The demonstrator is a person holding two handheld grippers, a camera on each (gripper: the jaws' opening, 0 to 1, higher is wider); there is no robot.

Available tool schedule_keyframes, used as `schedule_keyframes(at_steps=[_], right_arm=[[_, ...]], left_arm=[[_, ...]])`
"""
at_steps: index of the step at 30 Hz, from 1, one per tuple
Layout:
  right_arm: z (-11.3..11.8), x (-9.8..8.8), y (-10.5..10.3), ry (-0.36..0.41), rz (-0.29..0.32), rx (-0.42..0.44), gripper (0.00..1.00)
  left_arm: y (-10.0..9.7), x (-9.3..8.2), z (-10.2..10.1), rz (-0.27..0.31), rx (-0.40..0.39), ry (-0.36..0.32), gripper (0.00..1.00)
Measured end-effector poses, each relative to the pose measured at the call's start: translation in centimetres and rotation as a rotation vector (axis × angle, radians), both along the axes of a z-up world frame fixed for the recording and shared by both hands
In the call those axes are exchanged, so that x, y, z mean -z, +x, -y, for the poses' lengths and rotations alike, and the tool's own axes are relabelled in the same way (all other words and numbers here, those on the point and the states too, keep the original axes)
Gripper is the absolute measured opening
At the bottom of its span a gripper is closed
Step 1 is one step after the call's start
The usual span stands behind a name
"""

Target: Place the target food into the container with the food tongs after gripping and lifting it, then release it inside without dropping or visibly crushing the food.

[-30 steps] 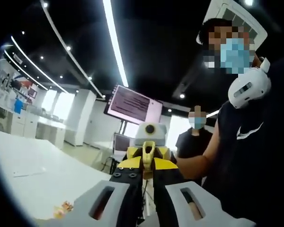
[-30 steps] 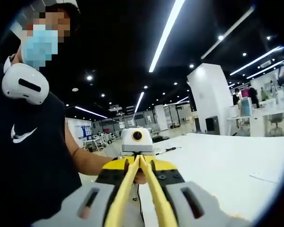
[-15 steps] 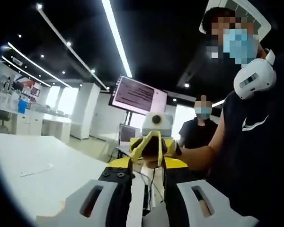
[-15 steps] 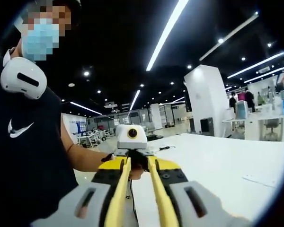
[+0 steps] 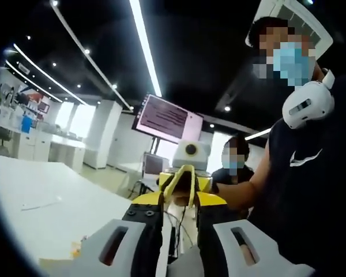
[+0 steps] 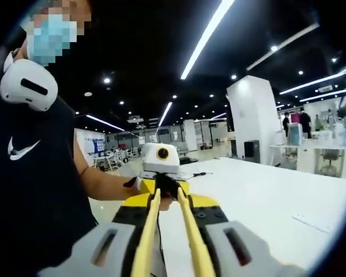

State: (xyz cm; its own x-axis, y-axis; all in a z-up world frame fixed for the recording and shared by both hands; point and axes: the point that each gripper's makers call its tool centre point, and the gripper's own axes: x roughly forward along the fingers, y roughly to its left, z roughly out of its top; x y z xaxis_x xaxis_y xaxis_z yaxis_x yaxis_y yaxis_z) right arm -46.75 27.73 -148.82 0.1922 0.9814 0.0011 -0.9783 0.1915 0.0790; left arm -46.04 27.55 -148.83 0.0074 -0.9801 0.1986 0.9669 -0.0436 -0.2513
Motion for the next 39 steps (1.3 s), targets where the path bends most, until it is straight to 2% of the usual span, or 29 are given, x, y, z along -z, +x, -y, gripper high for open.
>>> schedule_keyframes(at_steps=[11,14,15,16,18,22,24,29,30,35,37,39], right_arm=[[0.0,-0.3,-0.2,0.021,-0.011,0.019,0.25],[-0.1,-0.6,-0.1,0.032,-0.002,0.022,0.24],[0.0,-0.4,-0.1,0.006,0.050,0.012,0.24],[0.0,-0.2,0.1,-0.005,0.047,0.036,0.24],[-0.1,-0.5,0.0,0.017,0.042,0.028,0.24],[0.0,-0.1,-0.2,0.027,0.056,0.023,0.24],[0.0,0.1,-0.1,0.025,0.033,0.027,0.24],[-0.1,0.2,0.2,0.022,0.043,0.039,0.24],[-0.1,0.1,0.1,0.038,0.012,0.035,0.24],[-0.3,0.2,0.1,0.023,-0.014,0.041,0.24],[-0.3,0.4,0.1,-0.016,0.025,0.048,0.24],[-0.3,0.4,0.2,-0.039,0.031,0.062,0.25]], left_arm=[[-0.1,-0.4,0.2,0.012,-0.001,0.003,0.18],[-0.1,-0.5,0.0,0.019,0.000,0.002,0.18],[-0.2,-0.2,0.1,0.035,0.002,0.022,0.17],[-0.1,-0.1,0.1,0.047,-0.011,0.033,0.16],[-0.1,-0.1,0.0,0.023,-0.004,0.021,0.17],[-0.3,0.1,0.1,0.051,-0.010,0.050,0.16],[-0.2,0.3,0.1,0.050,-0.009,0.062,0.17],[-0.1,0.5,0.1,0.049,-0.012,0.066,0.17],[-0.1,0.4,0.0,0.045,-0.008,0.062,0.17],[-0.2,0.4,0.0,0.046,-0.005,0.065,0.18],[-0.2,0.5,0.0,0.081,-0.009,0.090,0.20],[0.0,0.5,-0.1,0.119,-0.026,0.106,0.22]])
